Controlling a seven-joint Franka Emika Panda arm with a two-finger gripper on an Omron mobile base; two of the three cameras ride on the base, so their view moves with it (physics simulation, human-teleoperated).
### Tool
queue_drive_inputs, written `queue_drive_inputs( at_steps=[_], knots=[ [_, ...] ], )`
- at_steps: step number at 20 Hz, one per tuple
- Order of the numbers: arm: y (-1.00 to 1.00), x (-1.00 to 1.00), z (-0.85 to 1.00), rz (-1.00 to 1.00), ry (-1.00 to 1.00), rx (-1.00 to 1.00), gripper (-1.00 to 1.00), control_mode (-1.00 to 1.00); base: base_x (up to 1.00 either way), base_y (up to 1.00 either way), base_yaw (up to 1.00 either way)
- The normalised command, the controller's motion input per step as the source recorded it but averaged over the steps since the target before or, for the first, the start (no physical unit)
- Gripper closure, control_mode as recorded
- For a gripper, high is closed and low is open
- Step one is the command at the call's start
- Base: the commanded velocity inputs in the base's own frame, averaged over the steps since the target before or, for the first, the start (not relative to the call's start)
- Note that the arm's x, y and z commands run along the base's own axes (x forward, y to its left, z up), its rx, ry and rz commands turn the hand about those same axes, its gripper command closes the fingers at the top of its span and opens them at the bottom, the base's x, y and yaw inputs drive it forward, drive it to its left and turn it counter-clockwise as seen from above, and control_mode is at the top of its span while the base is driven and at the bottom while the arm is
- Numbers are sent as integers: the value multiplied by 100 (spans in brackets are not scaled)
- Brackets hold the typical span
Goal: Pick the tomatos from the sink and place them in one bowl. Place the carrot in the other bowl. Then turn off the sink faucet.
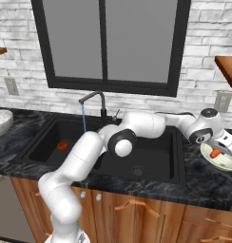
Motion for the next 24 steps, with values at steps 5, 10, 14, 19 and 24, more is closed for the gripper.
queue_drive_inputs(
  at_steps=[5,10,14,19,24],
  knots=[
    [-11,0,-1,0,0,0,-100,-100,0,0,0],
    [-22,0,2,0,0,0,-100,-100,0,0,0],
    [-9,0,39,0,6,0,-100,-100,0,0,0],
    [3,-1,63,-3,18,0,-100,-100,0,0,0],
    [34,-18,6,0,2,0,-100,-100,0,0,0]
  ],
)
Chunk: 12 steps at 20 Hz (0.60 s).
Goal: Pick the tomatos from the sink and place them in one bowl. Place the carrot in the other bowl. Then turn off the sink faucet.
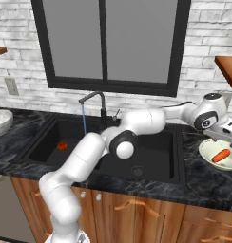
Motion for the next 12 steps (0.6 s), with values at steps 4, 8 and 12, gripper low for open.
queue_drive_inputs(
  at_steps=[4,8,12],
  knots=[
    [40,-23,4,0,0,0,-100,-100,0,0,0],
    [50,-15,0,0,0,0,-100,-100,0,0,0],
    [55,-30,0,0,0,0,-100,-100,0,0,0]
  ],
)
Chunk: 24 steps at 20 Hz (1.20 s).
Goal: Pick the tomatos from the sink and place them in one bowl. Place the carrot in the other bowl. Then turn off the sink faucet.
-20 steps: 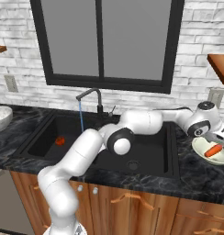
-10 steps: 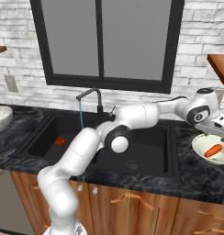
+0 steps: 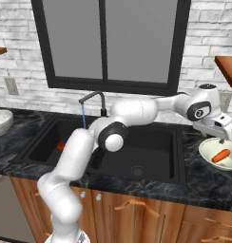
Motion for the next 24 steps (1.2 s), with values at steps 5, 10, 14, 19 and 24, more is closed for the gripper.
queue_drive_inputs(
  at_steps=[5,10,14,19,24],
  knots=[
    [55,-35,0,0,0,0,-100,-100,0,0,0],
    [53,-43,0,0,0,0,-100,-100,0,0,0],
    [44,-59,6,0,0,0,-100,-100,0,0,0],
    [48,-67,16,2,0,0,-100,-100,0,0,0],
    [60,-56,30,8,0,0,-100,-100,0,0,0]
  ],
)
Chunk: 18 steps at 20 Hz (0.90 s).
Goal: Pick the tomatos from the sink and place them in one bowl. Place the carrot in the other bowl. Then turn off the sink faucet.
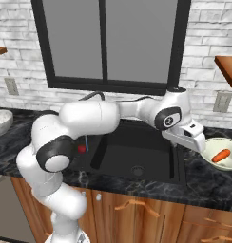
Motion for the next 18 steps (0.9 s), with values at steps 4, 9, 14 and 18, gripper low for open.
queue_drive_inputs(
  at_steps=[4,9,14,18],
  knots=[
    [68,-35,1,13,0,0,-100,-100,0,0,0],
    [85,-15,0,23,0,1,-100,-100,0,0,0],
    [93,0,0,38,0,3,-100,-100,0,0,0],
    [93,0,0,40,0,4,-100,-100,0,0,0]
  ],
)
